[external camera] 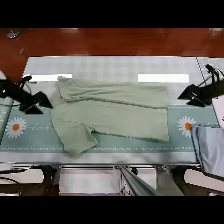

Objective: Fold the shirts.

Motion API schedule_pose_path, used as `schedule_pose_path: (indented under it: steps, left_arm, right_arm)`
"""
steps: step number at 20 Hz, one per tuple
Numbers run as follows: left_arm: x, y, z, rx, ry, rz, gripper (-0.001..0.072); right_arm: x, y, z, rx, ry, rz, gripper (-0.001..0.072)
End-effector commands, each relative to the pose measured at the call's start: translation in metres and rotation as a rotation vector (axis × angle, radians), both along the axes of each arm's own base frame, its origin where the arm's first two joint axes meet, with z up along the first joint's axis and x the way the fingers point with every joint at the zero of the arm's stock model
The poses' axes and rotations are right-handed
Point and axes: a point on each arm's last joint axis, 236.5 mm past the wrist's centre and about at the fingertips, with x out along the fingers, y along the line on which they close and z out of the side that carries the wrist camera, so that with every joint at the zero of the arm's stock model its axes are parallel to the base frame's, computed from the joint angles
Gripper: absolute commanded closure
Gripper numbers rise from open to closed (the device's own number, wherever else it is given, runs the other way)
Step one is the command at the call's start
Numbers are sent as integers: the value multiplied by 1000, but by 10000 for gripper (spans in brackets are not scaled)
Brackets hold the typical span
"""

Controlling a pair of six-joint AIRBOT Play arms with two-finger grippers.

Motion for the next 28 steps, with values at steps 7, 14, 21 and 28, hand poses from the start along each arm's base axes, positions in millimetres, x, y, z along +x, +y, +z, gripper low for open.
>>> schedule_pose_path:
  steps: [7, 14, 21, 28]
  left_arm:
    - [-52, -42, -40, -238, -210, 468, 7]
    - [-66, -120, -47, -321, -194, 282, 8]
    - [-53, -127, 4, -440, -290, 81, 685]
    - [-48, -125, 7, -431, -306, 81, 685]
  right_arm:
    - [-77, 78, -19, 264, -144, -131, 92]
    - [-71, 50, -18, 196, -155, -182, 92]
    - [-143, 15, -54, 45, 168, -220, 92]
    - [-162, 68, -76, 115, 288, -70, 91]
